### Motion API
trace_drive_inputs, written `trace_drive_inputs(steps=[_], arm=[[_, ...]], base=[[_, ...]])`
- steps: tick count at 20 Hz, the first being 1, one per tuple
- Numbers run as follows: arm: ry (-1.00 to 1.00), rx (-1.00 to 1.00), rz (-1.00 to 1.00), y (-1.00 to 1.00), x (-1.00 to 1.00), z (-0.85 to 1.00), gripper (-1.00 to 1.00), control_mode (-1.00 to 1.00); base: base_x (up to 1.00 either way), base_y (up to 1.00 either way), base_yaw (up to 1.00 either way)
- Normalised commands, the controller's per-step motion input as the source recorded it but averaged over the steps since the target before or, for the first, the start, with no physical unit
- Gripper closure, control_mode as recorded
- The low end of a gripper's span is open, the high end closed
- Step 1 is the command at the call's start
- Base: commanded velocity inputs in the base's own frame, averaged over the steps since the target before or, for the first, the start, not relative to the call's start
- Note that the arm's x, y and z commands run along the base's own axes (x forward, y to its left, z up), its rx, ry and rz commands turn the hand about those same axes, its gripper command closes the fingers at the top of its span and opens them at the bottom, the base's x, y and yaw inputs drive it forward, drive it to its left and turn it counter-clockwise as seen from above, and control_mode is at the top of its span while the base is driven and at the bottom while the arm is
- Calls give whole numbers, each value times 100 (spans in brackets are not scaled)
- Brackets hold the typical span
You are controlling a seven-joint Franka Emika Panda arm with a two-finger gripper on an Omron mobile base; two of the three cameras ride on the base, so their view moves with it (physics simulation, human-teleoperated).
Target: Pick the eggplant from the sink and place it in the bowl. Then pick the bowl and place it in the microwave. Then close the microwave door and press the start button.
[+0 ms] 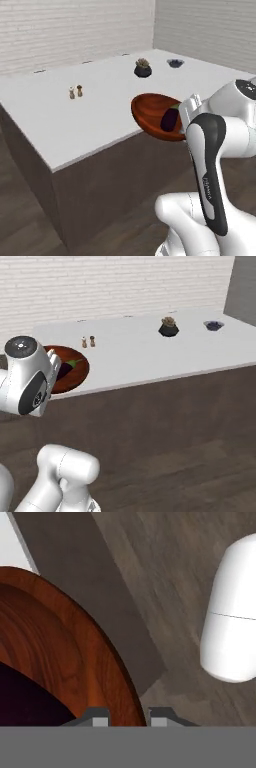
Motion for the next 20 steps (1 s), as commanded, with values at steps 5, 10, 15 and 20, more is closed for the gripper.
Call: trace_drive_inputs(steps=[5,10,15,20], arm=[[0,0,0,0,0,0,100,100],[0,0,0,0,0,0,100,100],[0,0,0,0,0,0,100,100],[0,0,0,0,0,0,100,100]], base=[[0,0,-96],[0,0,-93],[14,28,-77],[59,3,-57]])
